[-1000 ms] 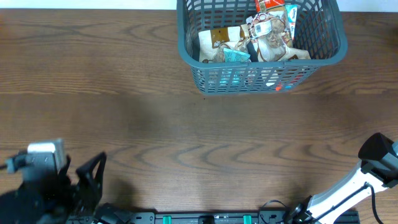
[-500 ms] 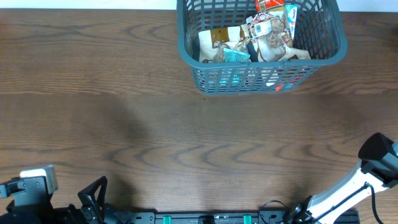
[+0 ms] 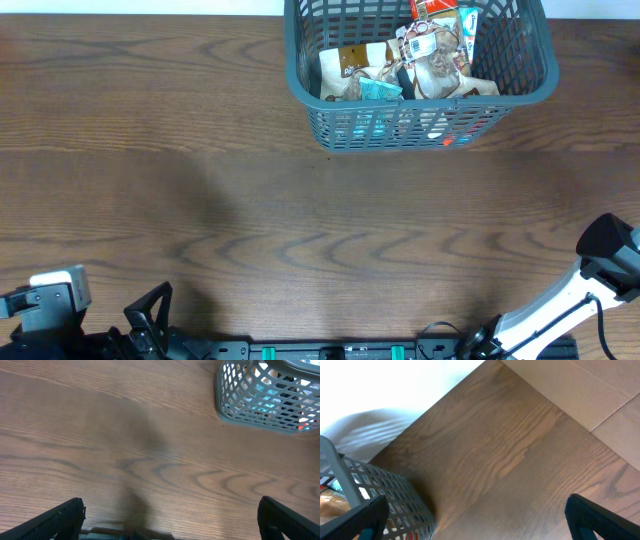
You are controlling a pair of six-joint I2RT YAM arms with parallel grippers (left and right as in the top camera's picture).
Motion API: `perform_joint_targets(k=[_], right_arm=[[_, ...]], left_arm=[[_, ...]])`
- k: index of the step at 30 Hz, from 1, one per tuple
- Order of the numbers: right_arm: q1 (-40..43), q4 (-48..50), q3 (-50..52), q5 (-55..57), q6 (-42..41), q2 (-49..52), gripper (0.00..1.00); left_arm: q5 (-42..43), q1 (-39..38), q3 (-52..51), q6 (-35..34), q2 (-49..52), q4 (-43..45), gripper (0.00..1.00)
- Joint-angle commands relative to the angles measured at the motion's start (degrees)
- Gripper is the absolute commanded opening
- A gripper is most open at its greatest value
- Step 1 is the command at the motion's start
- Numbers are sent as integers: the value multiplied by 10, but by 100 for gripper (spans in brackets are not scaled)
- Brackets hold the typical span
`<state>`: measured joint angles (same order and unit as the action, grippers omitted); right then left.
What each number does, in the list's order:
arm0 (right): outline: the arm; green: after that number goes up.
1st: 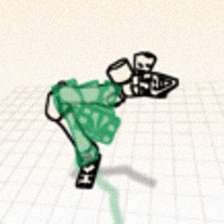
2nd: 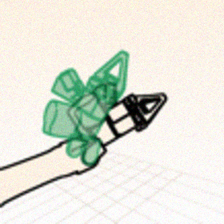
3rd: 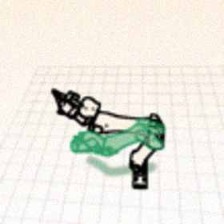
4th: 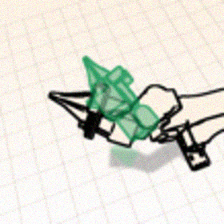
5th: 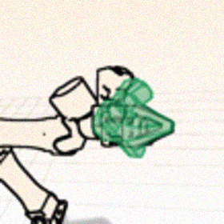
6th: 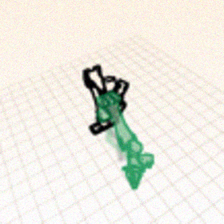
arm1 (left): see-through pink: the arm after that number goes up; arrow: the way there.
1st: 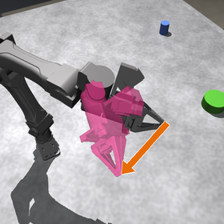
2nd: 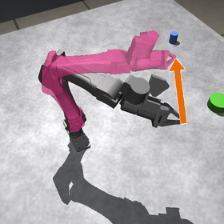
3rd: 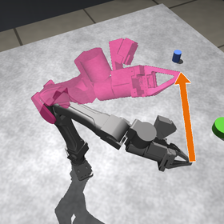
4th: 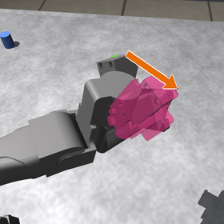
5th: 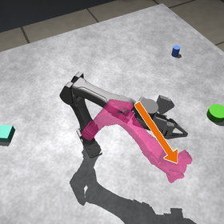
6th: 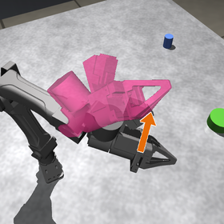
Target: Pack container
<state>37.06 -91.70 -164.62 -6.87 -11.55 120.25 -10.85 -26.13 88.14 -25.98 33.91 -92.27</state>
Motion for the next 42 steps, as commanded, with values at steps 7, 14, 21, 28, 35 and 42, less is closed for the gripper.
perform_joint_targets(k=[7,14,21,28,35,42], right_arm=[[2,-1,-4,-2,-4,-9,99],[2,-1,-4,-2,-4,-9,99],[2,-1,-4,-2,-4,-9,99],[2,-1,-4,-2,-4,-9,99],[2,-1,-4,-2,-4,-9,99],[1,-1,-4,-2,-4,-9,99]], left_arm=[[-64,29,-40,92,-1,74,98],[-4,108,-116,190,-21,205,99],[142,201,-275,267,-121,373,98],[195,278,-412,266,-198,427,99],[195,315,-514,275,-250,507,99],[224,317,-644,275,-299,661,99]])
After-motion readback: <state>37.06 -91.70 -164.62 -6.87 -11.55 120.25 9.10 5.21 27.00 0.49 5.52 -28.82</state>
